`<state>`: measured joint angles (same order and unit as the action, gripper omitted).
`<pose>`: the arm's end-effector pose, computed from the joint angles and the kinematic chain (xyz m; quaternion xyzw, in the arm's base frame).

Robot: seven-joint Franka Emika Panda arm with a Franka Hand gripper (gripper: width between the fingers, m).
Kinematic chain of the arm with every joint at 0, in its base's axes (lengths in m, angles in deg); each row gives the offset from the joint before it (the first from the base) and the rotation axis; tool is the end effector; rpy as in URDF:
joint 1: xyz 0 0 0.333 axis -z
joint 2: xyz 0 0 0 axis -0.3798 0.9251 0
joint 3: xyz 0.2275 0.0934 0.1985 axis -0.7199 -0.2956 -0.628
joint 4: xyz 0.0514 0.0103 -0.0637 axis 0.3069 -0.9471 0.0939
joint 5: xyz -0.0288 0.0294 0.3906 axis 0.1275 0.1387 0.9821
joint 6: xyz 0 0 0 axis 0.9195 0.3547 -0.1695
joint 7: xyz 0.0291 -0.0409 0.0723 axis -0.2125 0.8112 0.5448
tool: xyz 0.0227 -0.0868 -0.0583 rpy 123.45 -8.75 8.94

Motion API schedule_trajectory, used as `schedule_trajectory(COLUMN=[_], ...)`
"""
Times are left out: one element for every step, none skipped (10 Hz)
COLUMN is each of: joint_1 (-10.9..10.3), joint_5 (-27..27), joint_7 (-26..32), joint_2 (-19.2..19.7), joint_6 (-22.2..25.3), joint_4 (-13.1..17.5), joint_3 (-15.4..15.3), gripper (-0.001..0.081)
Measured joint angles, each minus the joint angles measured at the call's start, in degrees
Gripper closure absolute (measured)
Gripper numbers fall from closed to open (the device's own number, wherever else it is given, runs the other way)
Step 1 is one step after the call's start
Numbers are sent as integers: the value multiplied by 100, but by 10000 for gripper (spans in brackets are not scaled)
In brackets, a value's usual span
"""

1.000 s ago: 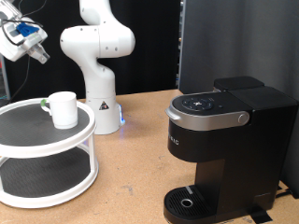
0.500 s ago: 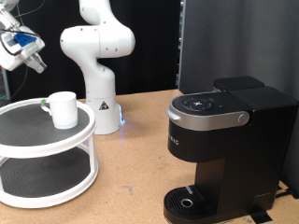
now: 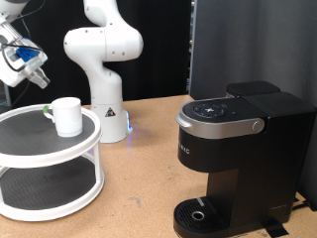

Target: Make a cup of coffee with the keurig machine

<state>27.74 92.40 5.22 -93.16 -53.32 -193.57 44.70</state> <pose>0.2088 -0.2638 0.3790 -0.9092 -0.2188 -0.2022 0.2909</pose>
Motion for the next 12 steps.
schedule_trajectory(joint_1=[0,0,1,7,18,38,72,107,141,185,244,309], joint_5=[0,22,66,76,76,73,73,114,223,331,423,486], joint_7=[20,22,22,10,8,8,8,-2,-34,-69,-105,-151], joint_2=[28,31,31,31,31,31,30,9,-57,-158,-270,-371], joint_6=[-67,-196,-344,-462,-504,-507,-506,-475,-382,-249,-150,-126], joint_4=[-36,-95,-170,-249,-317,-362,-395,-403,-395,-368,-346,-344], joint_3=[38,77,122,168,206,228,241,244,244,244,244,244], gripper=[802,802,802,702,702,489,351,214,214,46,46,13])
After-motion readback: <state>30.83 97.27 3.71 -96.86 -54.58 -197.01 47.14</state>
